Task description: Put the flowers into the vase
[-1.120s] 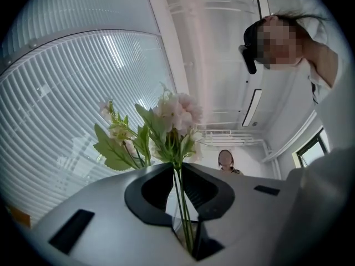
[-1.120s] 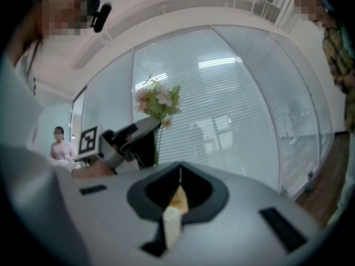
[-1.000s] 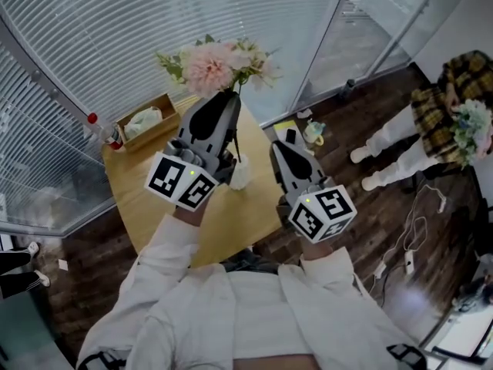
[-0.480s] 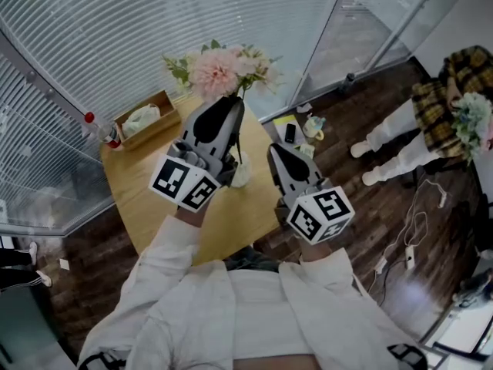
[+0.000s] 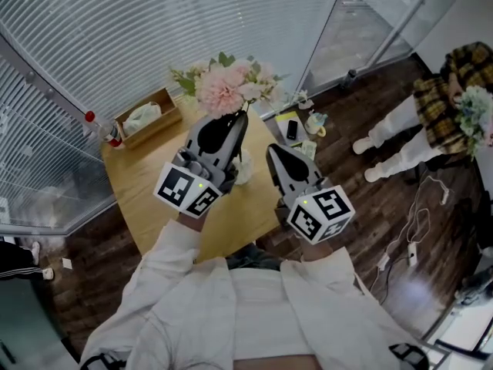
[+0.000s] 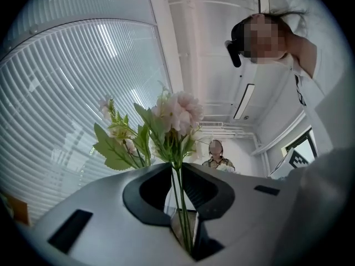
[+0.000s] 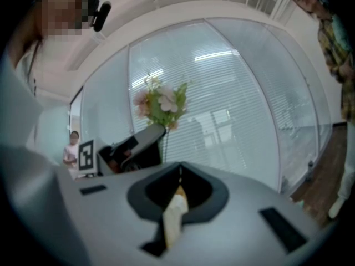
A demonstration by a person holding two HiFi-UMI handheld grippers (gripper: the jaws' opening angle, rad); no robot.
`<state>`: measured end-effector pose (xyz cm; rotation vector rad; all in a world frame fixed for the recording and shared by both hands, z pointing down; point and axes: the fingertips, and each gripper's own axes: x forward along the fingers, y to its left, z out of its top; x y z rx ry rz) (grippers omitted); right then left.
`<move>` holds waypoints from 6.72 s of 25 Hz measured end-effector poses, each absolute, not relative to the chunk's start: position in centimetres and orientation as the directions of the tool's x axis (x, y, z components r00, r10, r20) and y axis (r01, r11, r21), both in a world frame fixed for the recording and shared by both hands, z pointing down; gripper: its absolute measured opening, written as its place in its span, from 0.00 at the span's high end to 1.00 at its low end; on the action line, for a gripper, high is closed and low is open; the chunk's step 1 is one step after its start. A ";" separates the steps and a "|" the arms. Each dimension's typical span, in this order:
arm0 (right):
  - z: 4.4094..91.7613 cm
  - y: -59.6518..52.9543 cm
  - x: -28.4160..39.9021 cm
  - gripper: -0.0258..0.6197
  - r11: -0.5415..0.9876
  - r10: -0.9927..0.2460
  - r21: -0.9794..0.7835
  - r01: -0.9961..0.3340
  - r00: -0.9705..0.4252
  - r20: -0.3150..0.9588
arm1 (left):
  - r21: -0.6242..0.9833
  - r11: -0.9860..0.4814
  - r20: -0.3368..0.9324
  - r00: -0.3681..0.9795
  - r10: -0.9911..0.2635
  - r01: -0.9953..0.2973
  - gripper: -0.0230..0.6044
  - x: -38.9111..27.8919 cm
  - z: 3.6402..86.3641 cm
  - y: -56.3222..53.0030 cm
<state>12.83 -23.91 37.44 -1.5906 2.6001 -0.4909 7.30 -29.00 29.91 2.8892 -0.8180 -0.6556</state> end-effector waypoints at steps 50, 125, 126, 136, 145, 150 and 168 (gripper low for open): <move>38.2 -22.7 11.2 0.94 0.425 -0.863 -0.319 -0.847 -0.485 0.140 | 0.203 -0.847 -0.187 0.829 -0.527 -0.492 0.81 7.7 35.8 -26.2; 40.2 -15.5 4.7 0.94 0.581 -0.733 -0.338 -0.740 -0.657 0.177 | 0.394 -0.715 0.060 0.792 -0.607 -0.578 0.95 1.4 41.1 -15.7; 40.3 -15.4 4.6 0.94 0.580 -0.733 -0.341 -0.740 -0.657 0.178 | 0.400 -0.705 0.076 0.787 -0.612 -0.586 0.95 1.3 41.4 -15.8; 40.8 -15.2 4.2 0.94 0.587 -0.718 -0.336 -0.737 -0.665 0.204 | 0.476 -0.692 0.087 0.811 -0.578 -0.544 0.95 2.2 42.0 -15.6; 41.5 -15.0 4.0 0.94 0.593 -0.700 -0.343 -0.729 -0.677 0.228 | 0.442 -0.713 0.081 0.815 -0.573 -0.545 0.95 2.0 41.7 -15.5; 41.4 -15.1 3.9 0.94 0.599 -0.695 -0.336 -0.727 -0.681 0.233 | 0.448 -0.684 0.109 0.794 -0.598 -0.576 0.95 1.4 42.3 -16.0; 42.1 -15.6 4.8 0.94 0.588 -0.700 -0.321 -0.743 -0.666 0.258 | 0.446 -0.691 0.095 0.798 -0.595 -0.569 0.95 2.3 42.0 -16.6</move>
